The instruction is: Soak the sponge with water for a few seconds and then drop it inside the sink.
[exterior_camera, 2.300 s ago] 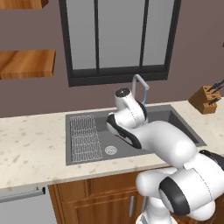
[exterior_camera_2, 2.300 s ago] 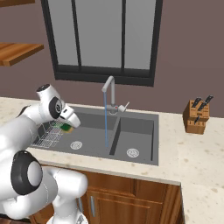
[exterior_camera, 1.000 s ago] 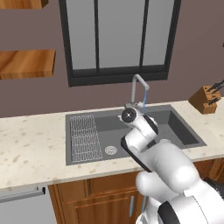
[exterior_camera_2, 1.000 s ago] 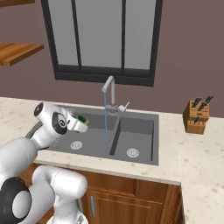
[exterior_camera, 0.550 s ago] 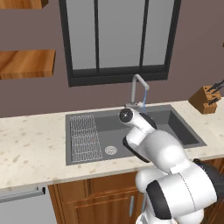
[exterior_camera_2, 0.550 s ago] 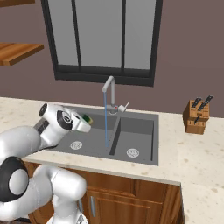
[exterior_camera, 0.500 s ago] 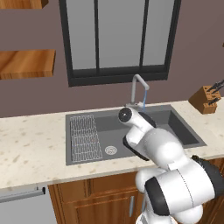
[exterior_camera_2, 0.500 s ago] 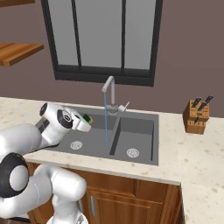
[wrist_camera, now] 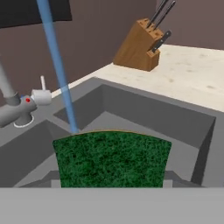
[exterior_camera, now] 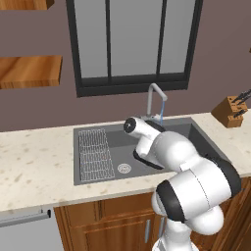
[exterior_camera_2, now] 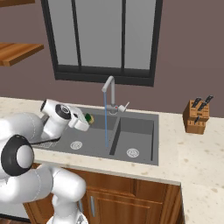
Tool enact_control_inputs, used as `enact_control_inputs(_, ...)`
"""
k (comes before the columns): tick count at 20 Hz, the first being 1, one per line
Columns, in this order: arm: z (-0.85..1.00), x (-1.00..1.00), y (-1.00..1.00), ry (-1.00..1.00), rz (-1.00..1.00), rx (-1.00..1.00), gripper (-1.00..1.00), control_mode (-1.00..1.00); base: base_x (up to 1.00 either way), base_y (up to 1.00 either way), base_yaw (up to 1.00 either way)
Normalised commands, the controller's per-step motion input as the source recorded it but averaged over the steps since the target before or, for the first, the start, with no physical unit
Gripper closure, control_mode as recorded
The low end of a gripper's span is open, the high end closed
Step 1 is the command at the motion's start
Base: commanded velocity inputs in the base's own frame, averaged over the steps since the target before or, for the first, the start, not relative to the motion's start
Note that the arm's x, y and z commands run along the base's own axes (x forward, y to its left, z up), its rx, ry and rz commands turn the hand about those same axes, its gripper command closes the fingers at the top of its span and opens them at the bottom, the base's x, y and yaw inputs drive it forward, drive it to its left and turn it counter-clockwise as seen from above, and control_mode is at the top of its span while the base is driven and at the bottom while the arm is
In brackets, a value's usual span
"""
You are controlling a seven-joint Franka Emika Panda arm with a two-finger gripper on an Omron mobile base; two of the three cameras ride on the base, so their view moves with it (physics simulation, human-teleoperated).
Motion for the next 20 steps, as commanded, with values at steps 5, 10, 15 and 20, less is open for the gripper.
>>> enact_control_inputs(5,0.07,0.00,-0.20,0.00,-0.10,0.00,1.00,-1.00,0.00,0.00,0.00)
enact_control_inputs(10,0.13,0.01,-0.33,0.00,-0.03,0.00,1.00,-1.00,0.00,0.00,0.00)
enact_control_inputs(15,0.00,0.00,-0.32,0.00,-0.01,0.00,1.00,-1.00,0.00,0.00,0.00)
enact_control_inputs(20,0.00,-0.02,-0.07,0.00,-0.01,0.00,1.00,-1.00,0.00,0.00,0.00)
